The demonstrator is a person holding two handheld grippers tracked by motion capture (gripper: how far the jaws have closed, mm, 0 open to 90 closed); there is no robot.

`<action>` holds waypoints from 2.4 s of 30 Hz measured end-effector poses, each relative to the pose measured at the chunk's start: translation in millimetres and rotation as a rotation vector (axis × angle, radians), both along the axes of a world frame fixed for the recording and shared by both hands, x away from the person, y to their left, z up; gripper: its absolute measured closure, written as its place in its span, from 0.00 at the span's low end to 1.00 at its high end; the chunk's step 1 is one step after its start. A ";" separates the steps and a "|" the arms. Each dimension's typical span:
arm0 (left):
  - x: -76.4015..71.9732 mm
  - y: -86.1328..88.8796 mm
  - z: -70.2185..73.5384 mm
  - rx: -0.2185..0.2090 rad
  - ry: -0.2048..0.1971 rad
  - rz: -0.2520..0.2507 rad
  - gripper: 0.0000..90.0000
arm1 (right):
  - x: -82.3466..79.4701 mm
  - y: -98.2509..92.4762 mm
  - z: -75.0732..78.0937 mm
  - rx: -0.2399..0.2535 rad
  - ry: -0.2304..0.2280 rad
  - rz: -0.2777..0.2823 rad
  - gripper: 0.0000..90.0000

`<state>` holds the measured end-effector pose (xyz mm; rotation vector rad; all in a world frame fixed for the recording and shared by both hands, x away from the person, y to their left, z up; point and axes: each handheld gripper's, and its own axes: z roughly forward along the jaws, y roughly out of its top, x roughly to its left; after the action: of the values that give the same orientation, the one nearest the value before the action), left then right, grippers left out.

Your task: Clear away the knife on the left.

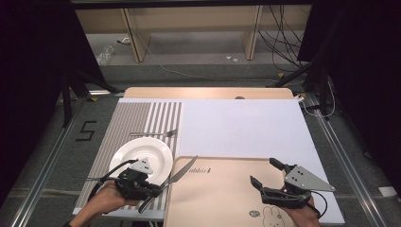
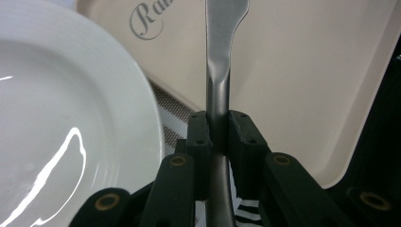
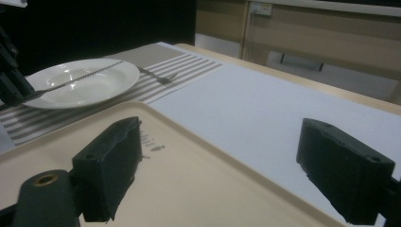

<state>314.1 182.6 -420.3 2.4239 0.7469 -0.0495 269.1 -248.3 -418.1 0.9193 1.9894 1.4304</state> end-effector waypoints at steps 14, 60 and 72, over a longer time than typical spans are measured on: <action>3.4 -43.1 -1.7 0.042 0.041 -0.068 0.88 | 0.7 -2.3 0.6 0.007 -0.005 -0.004 0.17; -18.7 -103.3 -39.9 0.132 0.149 -0.170 0.88 | 1.4 -2.4 -0.1 0.011 -0.001 0.000 0.17; -22.2 -108.7 -36.0 0.164 0.118 -0.153 0.58 | 1.3 -1.7 -0.1 0.012 0.002 0.005 0.17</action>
<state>291.9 73.9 -456.3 2.6505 0.6366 -0.2003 270.4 -250.0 -418.2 0.9225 1.9881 1.4461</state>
